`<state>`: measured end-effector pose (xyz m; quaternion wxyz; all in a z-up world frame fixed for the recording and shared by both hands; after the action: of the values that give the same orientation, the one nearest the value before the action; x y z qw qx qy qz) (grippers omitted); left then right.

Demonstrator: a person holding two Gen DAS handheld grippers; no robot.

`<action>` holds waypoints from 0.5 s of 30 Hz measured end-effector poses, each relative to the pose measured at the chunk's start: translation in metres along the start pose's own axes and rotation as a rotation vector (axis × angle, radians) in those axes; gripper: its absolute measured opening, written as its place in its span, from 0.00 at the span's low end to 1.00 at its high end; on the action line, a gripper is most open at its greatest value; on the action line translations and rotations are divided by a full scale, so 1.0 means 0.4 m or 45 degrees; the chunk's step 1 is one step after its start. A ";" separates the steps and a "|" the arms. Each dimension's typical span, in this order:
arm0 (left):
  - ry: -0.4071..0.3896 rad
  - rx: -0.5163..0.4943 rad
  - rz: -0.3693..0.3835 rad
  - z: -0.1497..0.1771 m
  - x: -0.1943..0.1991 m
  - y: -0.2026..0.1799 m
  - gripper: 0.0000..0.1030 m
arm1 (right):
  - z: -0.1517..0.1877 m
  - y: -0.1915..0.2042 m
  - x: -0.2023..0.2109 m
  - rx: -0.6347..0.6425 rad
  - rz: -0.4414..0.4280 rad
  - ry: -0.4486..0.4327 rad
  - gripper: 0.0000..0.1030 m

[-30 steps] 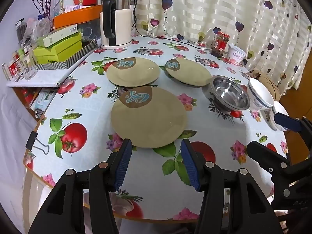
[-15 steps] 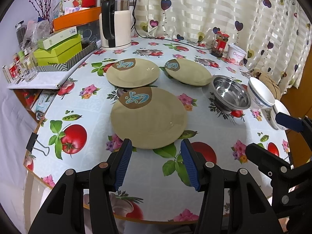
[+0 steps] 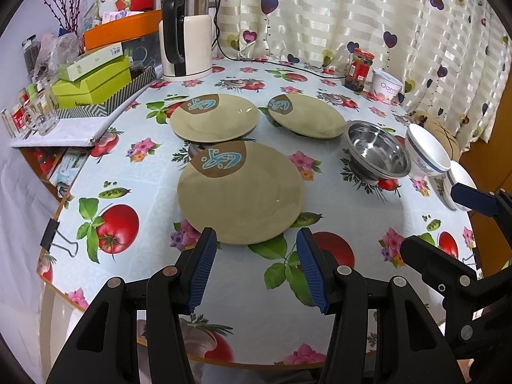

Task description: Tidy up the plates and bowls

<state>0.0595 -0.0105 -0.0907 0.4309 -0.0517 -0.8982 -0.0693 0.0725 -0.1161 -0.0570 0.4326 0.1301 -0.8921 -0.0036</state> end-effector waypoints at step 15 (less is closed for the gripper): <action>-0.006 0.003 0.009 -0.004 -0.004 0.007 0.52 | -0.006 0.004 0.000 0.001 0.000 0.003 1.00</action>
<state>0.0620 -0.0082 -0.0906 0.4289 -0.0545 -0.8992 -0.0667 0.0738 -0.1143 -0.0552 0.4335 0.1304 -0.8917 -0.0033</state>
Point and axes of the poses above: each gripper's, at about its wrist camera, not at the fingertips, and x roughly against the way its jaws point, y to its left, z to its underside, the point moved 10 cm from there along -x, roughly the way its jaws point, and after that the axes turned 15 degrees about -x, right-handed, at the moved point
